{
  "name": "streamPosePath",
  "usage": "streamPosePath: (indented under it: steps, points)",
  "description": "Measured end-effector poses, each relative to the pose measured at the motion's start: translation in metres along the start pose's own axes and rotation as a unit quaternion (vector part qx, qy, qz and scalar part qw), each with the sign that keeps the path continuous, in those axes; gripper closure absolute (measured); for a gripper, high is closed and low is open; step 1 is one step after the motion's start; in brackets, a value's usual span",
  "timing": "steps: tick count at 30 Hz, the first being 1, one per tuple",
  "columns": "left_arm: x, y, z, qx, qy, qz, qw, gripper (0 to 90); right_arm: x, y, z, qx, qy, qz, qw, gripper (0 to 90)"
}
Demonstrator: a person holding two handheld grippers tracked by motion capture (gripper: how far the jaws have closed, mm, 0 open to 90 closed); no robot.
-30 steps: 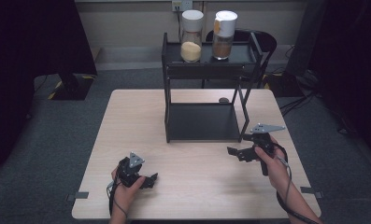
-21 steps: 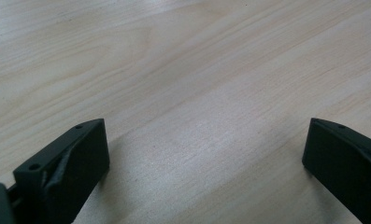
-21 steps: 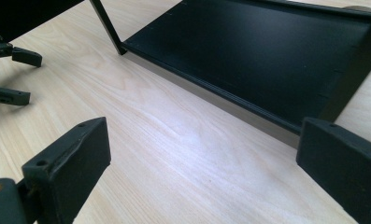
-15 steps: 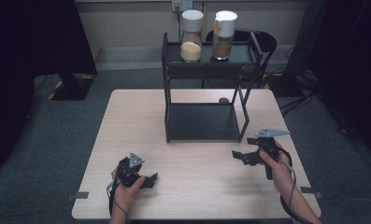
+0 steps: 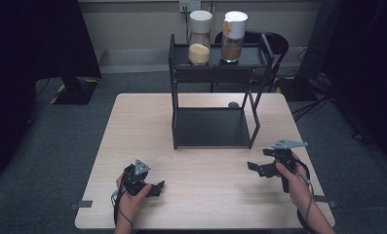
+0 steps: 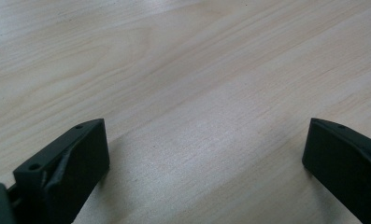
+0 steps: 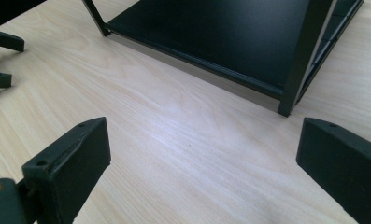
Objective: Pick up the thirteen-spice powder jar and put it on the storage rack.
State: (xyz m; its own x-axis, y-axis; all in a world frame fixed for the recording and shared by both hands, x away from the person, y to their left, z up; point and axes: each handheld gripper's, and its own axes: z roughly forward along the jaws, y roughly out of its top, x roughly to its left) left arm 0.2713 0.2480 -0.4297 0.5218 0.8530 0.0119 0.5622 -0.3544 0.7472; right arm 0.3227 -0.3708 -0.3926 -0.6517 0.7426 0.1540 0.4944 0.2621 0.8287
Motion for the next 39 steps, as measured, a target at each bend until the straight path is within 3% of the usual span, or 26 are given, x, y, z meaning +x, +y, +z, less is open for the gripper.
streamPosePath:
  steps: [39]
  points:
    - [0.000, 0.000, 0.000, 0.000, 0.000, 0.000, 1.0000, 0.0, -0.009, -0.043, -0.020, 0.028, -0.034, -0.006, 0.9990, 2.1]
